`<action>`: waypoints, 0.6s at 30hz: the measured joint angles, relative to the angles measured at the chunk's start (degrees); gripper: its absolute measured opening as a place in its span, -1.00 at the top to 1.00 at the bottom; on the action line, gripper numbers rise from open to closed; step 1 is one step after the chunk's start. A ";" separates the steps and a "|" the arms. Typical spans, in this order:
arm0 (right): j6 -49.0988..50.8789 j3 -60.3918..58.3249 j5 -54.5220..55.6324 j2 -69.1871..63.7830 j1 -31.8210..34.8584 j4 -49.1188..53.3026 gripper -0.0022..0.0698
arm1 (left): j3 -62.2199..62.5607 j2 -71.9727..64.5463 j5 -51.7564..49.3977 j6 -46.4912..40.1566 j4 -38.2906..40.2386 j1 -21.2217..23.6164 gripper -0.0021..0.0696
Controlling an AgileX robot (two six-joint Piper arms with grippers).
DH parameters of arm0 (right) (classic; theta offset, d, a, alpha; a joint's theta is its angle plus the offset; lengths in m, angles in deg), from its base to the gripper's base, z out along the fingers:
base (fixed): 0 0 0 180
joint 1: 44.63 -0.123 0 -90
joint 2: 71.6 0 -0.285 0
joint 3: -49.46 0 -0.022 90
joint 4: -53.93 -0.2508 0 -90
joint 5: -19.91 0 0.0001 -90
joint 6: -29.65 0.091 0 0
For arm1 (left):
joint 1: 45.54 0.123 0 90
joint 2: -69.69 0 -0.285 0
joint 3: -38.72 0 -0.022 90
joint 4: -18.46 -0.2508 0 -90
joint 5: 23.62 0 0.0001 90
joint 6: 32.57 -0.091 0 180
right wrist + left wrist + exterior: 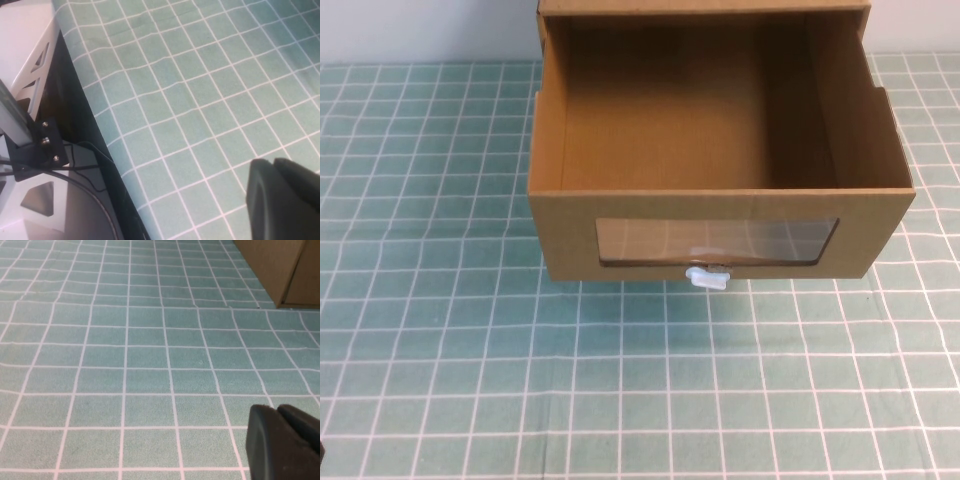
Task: Open the shoe box
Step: 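Pull the top drawer of the cardboard box fully open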
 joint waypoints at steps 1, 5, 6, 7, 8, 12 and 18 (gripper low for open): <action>0.00 0.00 0.00 0.00 0.00 0.00 0.98 | 0.00 0.00 0.00 0.00 0.00 0.00 0.96; 0.00 0.00 0.00 0.00 0.00 0.00 0.98 | 0.00 0.00 0.00 0.00 0.00 0.00 0.96; 0.00 0.00 0.00 0.00 0.00 0.00 0.98 | 0.00 0.00 0.00 0.00 0.00 0.00 0.96; 0.00 0.00 0.00 0.00 0.00 0.00 0.98 | 0.00 0.00 0.00 0.00 0.00 0.00 0.96; 0.00 0.00 0.00 0.00 0.00 0.00 0.98 | 0.00 0.00 0.00 0.00 0.00 0.00 0.96; 0.00 0.00 0.00 0.56 1.61 -0.46 0.98 | 0.00 0.09 0.00 0.00 0.00 0.00 0.96; 0.00 0.00 5.35 4.65 21.81 -0.74 0.98 | 0.00 0.09 0.00 0.00 0.05 0.00 0.96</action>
